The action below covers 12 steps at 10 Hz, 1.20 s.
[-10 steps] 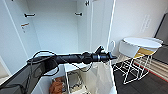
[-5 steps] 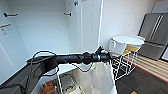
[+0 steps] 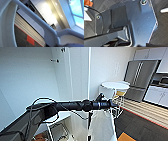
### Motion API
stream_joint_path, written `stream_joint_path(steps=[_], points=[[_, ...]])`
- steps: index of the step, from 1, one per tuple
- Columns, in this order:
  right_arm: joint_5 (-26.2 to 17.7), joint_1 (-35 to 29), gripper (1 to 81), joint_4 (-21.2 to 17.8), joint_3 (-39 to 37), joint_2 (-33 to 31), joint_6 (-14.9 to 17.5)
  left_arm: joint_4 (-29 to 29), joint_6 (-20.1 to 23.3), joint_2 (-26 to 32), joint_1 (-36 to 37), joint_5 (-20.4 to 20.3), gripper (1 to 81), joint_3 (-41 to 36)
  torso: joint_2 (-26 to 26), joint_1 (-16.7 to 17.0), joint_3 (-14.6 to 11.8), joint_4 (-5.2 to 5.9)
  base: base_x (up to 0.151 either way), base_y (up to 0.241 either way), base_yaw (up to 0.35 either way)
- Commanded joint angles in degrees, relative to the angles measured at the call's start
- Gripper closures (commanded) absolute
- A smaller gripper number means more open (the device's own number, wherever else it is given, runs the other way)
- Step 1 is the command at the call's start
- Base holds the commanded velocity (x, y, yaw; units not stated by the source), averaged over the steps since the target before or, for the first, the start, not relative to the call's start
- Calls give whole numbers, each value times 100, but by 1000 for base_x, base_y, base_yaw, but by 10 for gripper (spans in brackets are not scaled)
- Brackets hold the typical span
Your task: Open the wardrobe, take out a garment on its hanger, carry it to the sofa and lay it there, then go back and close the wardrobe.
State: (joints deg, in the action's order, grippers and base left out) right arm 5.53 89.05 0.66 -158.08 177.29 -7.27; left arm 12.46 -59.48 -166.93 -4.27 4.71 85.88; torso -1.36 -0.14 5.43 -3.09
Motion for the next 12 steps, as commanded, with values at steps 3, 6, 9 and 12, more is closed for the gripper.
stream_joint_path(steps=[3, 6, 9, 12], points=[[-316, -199, 10, -22, 32, 20, 23, 170, 94, -34, 1169, -251, 811, -151, 0, 0, 0, 0, 0, 0, -296], [-316, -208, 10, -30, 32, 20, 23, 178, 94, 62, 1169, -251, 811, -291, 0, 0, 0, 0, 0, 0, -297], [-316, -208, 10, -30, 23, 20, 23, 126, 86, 27, 1169, -260, 811, -318, 0, 0, 0, 0, 0, 0, -298], [-316, -217, 10, -30, 32, 20, 23, 125, 85, 71, 1169, -268, 811, -397, 0, 0, 0, 0, 0, 0, -300]])
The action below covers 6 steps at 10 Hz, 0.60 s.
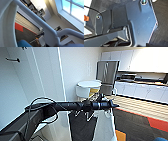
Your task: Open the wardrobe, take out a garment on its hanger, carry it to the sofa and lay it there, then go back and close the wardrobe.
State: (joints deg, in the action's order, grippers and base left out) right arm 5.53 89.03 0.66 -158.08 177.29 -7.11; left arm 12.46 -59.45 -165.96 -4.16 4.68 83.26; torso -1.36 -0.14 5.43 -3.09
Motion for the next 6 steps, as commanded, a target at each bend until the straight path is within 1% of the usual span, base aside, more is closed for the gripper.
stream_joint_path(steps=[1, 6], points=[[-325, -223, 10, -31, 32, 20, 8, 152, 83, -25, 1158, -257, 811, -152, 0, 0, 0, 0, 0, 0, -300], [-316, -214, 10, -31, 32, 20, 8, 160, 92, 10, 1158, -257, 811, -266, 0, 0, 0, 0, 0, 0, -302]])
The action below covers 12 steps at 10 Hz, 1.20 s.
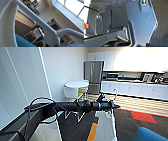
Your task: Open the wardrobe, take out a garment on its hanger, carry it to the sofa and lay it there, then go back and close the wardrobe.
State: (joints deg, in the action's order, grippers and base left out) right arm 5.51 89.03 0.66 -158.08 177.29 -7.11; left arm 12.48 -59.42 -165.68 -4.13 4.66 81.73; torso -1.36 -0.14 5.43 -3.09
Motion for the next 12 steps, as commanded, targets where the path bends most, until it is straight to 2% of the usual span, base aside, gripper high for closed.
stream_joint_path(steps=[1, 12], points=[[-314, -214, 10, -31, 32, 28, 8, 158, 88, -18, 1156, -255, 811, -113, 0, 0, 0, 0, 0, 0, -306], [-305, -214, 10, -31, 23, 20, 8, 176, 88, 78, 1156, -255, 811, -288, 0, 0, 0, 0, 0, 0, -319]])
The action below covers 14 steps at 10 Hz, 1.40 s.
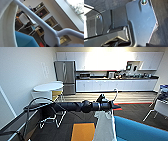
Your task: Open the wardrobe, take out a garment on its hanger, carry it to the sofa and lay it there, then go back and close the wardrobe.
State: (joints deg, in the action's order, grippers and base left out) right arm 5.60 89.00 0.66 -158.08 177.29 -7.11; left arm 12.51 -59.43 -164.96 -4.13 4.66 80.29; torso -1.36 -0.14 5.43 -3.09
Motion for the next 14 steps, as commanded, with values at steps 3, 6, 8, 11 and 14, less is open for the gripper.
stream_joint_path(steps=[3, 6, 8, 11, 14], points=[[-313, -220, 10, -31, 32, 20, 8, 182, 89, 33, 1156, -255, 811, -189, 0, 0, 0, 0, 0, 0, -335], [-313, -203, 10, -31, 15, 20, 8, 182, 89, -19, 1156, -264, 811, -189, 0, 2, 0, 0, 0, 0, -338], [-313, -211, 10, -31, 23, 11, 8, 182, 89, -37, 1156, -264, 811, -189, 0, 0, 0, 0, 0, 0, -338], [-313, -203, 10, -31, 23, 20, 8, 191, 98, -134, 1156, -246, 811, -162, 0, 0, 0, 0, 0, 0, -338], [-313, -211, 10, -31, 15, 20, 8, 217, 116, -362, 1007, -167, 811, 312, 0, 2, 0, 0, 0, 0, -338]])
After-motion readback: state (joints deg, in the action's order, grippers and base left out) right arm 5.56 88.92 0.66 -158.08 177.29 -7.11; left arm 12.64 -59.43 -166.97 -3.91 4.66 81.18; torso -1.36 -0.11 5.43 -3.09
